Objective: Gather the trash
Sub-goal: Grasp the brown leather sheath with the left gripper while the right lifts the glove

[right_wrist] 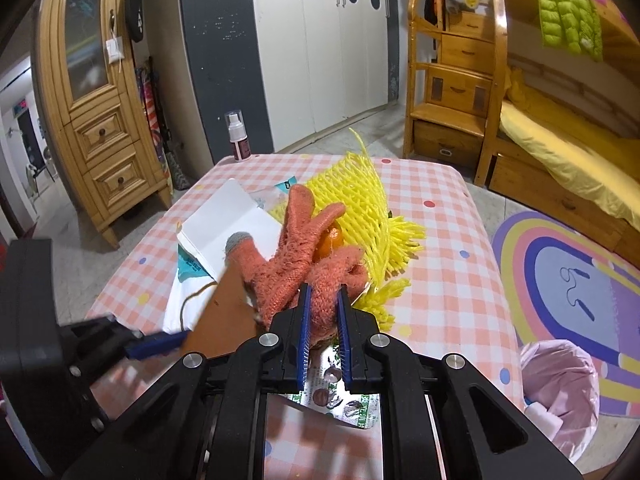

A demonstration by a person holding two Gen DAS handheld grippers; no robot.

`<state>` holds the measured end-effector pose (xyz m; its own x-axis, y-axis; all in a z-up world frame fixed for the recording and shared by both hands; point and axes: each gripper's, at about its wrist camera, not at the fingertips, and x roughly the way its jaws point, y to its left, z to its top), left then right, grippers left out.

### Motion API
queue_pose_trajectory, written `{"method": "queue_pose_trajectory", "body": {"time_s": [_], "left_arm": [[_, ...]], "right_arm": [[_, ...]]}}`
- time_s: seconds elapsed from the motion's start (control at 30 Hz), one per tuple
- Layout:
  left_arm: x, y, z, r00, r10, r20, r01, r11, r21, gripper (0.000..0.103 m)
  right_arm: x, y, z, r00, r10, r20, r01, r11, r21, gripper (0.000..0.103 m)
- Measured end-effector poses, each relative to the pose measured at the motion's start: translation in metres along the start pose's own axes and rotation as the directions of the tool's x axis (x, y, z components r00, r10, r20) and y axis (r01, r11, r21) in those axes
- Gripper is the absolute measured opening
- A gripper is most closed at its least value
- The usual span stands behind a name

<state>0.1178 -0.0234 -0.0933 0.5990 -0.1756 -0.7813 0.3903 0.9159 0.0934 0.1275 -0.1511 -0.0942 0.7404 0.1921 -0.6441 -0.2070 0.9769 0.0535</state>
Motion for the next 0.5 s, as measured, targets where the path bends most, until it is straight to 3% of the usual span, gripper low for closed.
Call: {"method": "queue_pose_trajectory", "body": {"time_s": [0.23,0.37,0.5], "left_arm": [[-0.045,0.049,0.011,0.983,0.058,0.177,-0.031,0.987,-0.155,0.049],[-0.056,0.068,0.017,0.972,0.079,0.221,-0.024,0.971,-0.239,0.048],[-0.054,0.075,0.023,0.97,0.078,0.232,-0.016,0.966,-0.259,0.048]], "right_arm": [[-0.003,0.005,0.003,1.0,-0.011,0.022,0.011,1.0,-0.018,0.012],[-0.017,0.011,0.014,0.993,-0.02,0.12,0.024,0.999,-0.031,0.012],[-0.027,0.011,0.033,0.976,-0.013,0.216,0.017,1.0,-0.017,0.012]]}}
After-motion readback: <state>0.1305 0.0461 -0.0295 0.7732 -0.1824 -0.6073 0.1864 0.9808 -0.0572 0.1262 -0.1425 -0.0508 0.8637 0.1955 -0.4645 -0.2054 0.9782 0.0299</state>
